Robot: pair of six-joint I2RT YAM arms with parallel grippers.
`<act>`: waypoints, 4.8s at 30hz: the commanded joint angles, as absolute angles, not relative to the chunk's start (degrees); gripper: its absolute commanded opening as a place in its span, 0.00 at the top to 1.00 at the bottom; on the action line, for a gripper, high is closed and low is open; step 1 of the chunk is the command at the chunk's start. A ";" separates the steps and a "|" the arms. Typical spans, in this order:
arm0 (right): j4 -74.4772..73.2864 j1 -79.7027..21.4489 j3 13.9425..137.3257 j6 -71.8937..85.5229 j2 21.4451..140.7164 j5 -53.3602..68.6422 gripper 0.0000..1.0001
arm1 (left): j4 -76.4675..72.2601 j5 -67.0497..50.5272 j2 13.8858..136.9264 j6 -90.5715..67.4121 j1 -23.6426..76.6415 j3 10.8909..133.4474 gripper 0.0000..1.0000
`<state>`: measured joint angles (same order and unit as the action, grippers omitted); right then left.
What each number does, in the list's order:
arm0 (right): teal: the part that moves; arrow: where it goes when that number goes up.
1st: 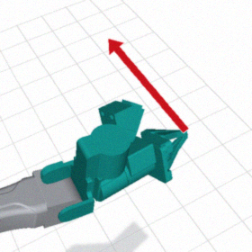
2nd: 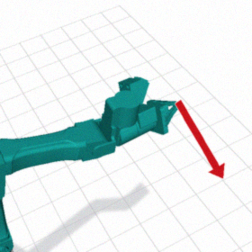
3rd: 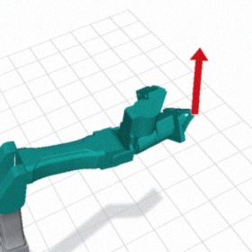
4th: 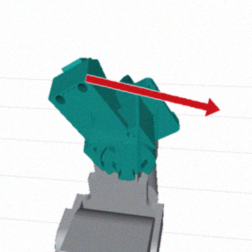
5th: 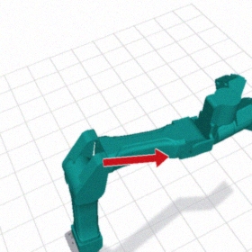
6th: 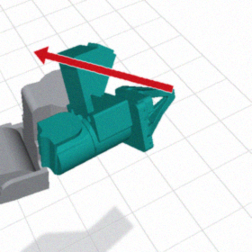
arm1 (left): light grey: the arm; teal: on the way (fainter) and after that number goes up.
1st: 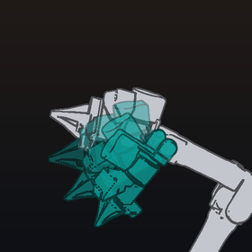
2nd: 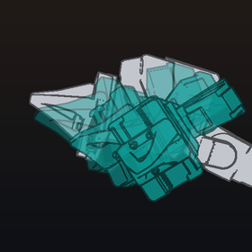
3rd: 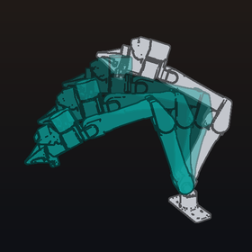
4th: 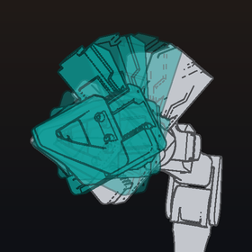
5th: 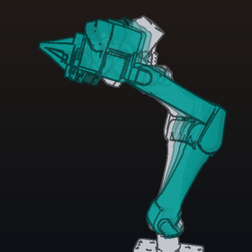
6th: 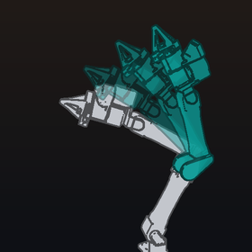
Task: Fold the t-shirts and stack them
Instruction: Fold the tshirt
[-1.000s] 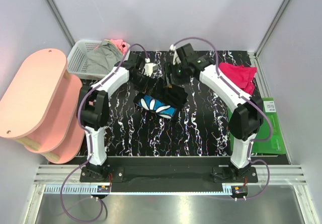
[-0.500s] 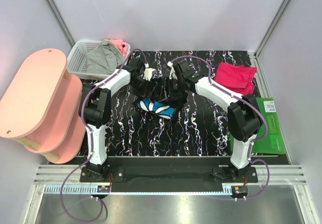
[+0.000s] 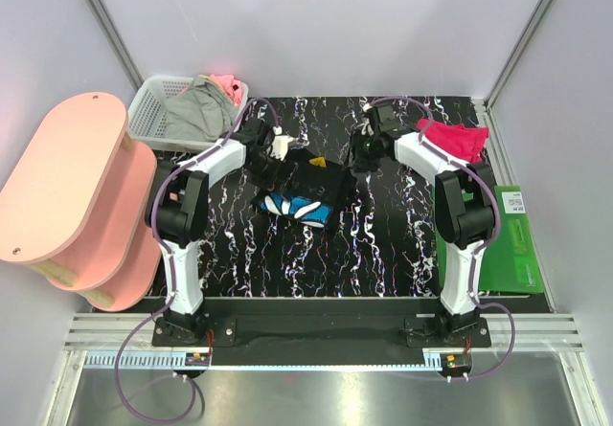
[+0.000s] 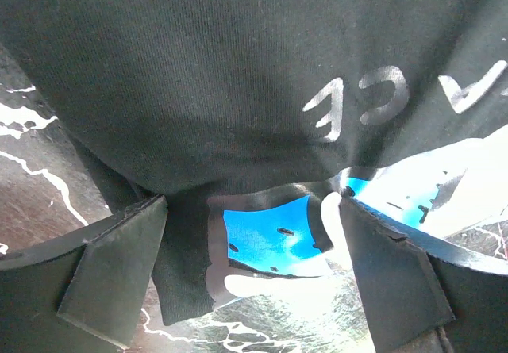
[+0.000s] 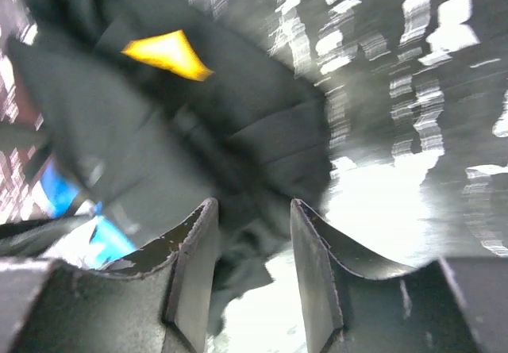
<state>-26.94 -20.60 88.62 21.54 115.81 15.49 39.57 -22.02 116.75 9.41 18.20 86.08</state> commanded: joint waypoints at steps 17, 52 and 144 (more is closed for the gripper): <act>-27.54 -21.88 98.27 26.18 109.86 38.30 0.52 | 45.87 -24.34 103.19 9.84 13.45 92.37 0.01; -26.90 -19.51 93.08 33.92 137.20 43.86 0.56 | 55.20 -27.95 104.57 11.87 26.37 87.18 0.01; -13.35 -27.61 70.04 45.53 112.58 38.23 0.47 | 69.87 -35.70 106.19 22.76 16.34 97.82 0.01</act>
<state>-4.93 -31.38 63.48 49.45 113.80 39.90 70.15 -44.12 117.73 19.40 16.27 94.17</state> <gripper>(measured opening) 0.501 0.987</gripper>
